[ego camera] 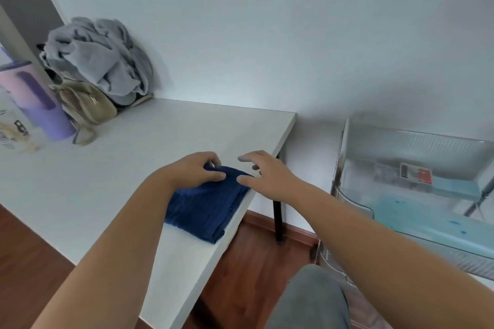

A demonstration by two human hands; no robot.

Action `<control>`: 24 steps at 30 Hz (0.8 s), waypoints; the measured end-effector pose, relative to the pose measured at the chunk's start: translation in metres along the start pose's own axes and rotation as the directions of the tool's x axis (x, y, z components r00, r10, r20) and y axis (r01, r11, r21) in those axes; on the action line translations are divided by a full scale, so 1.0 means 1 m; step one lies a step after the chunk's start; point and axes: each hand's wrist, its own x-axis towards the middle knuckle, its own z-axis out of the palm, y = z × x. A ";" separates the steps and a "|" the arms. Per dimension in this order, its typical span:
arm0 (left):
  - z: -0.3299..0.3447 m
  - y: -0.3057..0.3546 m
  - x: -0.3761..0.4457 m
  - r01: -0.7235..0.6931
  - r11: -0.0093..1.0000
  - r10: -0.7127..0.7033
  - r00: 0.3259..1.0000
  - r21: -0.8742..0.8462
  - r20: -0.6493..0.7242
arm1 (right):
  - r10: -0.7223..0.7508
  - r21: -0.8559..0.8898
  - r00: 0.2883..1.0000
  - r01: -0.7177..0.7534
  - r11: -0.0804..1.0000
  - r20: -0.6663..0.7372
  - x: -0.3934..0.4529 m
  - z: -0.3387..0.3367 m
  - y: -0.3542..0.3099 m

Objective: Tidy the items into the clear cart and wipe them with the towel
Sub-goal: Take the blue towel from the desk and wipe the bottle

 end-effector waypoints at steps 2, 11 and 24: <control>-0.006 0.011 -0.004 -0.076 0.994 0.075 0.997 -0.085 -0.015 | -0.011 0.039 1.000 0.010 0.999 0.026 -0.001 0.000 -0.004; -0.006 0.092 -0.003 -0.430 0.852 0.412 0.903 -0.298 -0.126 | 0.081 0.605 0.996 -0.083 0.792 0.031 -0.041 -0.046 -0.007; 0.105 0.228 0.042 -0.503 0.711 0.395 0.864 -0.491 -0.313 | 0.454 0.875 0.773 0.266 0.404 -0.444 -0.183 -0.175 0.048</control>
